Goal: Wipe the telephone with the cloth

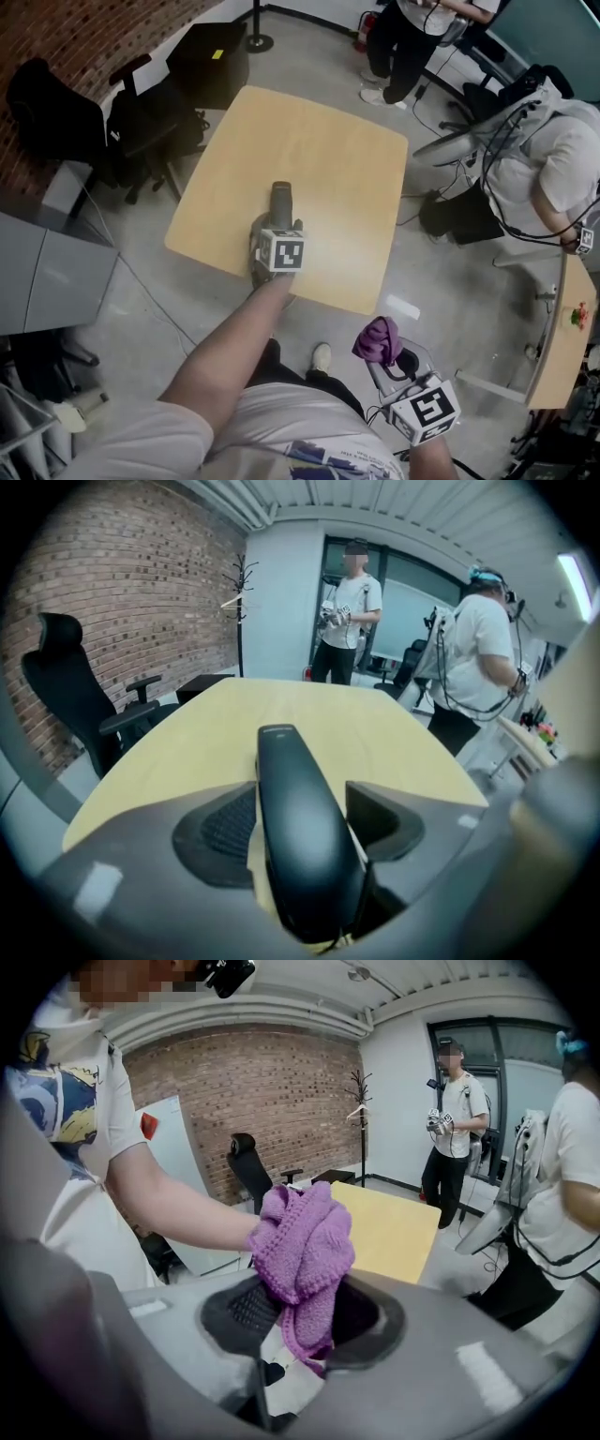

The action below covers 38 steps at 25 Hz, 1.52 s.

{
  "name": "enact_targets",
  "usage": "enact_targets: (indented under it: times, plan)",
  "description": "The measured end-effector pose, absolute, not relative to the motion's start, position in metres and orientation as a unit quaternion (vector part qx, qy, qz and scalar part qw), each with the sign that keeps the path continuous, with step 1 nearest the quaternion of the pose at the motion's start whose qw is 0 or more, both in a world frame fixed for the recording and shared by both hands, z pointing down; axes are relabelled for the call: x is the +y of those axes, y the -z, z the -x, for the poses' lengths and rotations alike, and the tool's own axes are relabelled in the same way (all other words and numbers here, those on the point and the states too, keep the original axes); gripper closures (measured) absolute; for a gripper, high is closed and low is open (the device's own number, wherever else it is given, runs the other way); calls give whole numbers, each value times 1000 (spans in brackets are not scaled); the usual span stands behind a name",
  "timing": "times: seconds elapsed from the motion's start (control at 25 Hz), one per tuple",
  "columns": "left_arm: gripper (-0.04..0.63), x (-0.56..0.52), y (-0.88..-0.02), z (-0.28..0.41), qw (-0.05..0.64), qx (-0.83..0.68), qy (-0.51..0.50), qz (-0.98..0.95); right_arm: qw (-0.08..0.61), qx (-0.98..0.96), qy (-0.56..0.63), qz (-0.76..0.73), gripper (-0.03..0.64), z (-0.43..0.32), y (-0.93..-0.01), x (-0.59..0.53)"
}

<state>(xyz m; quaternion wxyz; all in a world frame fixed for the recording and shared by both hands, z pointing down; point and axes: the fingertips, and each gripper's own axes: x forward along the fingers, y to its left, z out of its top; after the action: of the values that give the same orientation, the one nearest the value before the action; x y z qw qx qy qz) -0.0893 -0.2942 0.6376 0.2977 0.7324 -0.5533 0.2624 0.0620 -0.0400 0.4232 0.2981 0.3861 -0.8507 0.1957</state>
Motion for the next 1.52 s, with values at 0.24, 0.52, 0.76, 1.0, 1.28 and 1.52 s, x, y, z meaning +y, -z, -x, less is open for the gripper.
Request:
enact_targets:
  times: [0.24,0.52,0.76,1.0,1.28,1.52]
  plan:
    - [307,-290,-654,90,299,-558,-279,-722,295,-844,-203,-399,495,-64,-426,-40]
    - [321,-291,-632,97,298,-550,-262,-735,294,-849,-201,-391,495,-67,-424,-49]
    - [331,-286,-613,103,298,-542,-234,-750,288,-858,-195,-378,495,-66,-423,-55]
    - [336,-281,-580,103,279,-537,-199,-771,283,-865,-188,-370,495,-71,-425,-62]
    - [337,-257,-507,85,240,-509,-131,-816,266,-881,-153,-361,495,-79,-407,-85]
    - [339,-217,-439,64,210,-478,-75,-850,240,-905,-95,-337,495,-71,-367,-117]
